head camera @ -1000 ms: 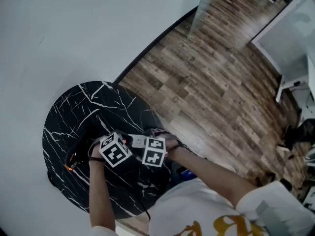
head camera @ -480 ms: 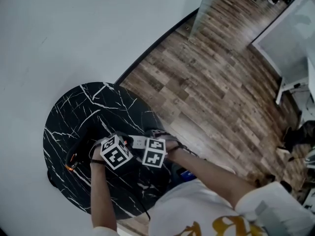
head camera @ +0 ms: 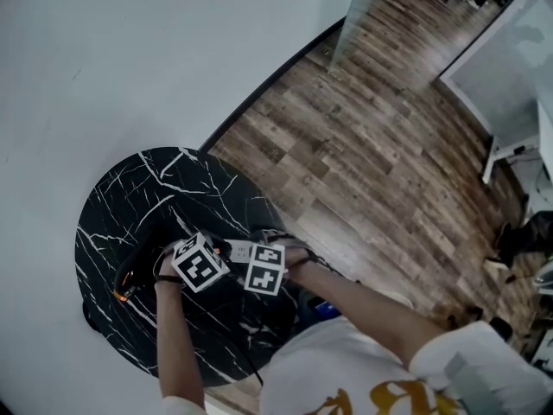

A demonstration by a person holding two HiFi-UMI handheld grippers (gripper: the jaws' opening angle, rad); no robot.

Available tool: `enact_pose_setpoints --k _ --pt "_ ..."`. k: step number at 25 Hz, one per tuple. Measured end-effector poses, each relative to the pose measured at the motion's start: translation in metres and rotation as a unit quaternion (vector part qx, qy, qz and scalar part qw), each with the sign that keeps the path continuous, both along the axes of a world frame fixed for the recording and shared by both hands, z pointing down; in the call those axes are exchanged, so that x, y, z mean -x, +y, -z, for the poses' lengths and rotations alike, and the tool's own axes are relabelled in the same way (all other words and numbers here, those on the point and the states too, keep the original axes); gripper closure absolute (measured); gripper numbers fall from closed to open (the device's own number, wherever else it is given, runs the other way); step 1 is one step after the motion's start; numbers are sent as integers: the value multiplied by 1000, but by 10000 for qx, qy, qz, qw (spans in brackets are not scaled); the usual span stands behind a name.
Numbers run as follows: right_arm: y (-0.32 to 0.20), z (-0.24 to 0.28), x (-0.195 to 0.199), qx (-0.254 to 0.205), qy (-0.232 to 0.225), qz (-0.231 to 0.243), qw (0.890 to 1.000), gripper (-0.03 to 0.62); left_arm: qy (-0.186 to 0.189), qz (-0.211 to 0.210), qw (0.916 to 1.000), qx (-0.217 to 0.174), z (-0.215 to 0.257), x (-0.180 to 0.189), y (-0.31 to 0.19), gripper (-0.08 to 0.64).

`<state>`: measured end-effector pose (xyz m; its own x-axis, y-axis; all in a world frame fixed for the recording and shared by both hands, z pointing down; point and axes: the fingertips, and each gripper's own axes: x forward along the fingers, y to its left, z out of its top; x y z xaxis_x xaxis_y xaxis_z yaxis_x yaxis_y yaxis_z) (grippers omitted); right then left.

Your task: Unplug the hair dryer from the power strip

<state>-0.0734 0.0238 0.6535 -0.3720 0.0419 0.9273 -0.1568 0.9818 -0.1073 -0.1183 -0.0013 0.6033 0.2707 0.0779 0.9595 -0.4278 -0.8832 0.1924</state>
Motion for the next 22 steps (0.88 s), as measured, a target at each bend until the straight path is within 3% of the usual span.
enact_pose_setpoints --k 6,10,14,22 --pt "-3 -2 -1 -5 28 -13 10000 324 -162 -3 9998 -98 0 -3 1 503" --pt "-3 -3 -1 2 -22 -5 10000 324 176 108 9997 -106 20 -5 -6 505" --pt "-2 -2 -3 27 -42 -67 10000 324 55 -154 9998 -127 22 -5 -9 503" --pt "-4 -2 -3 4 -173 -116 9998 322 96 108 9994 -321 16 0 -9 503"
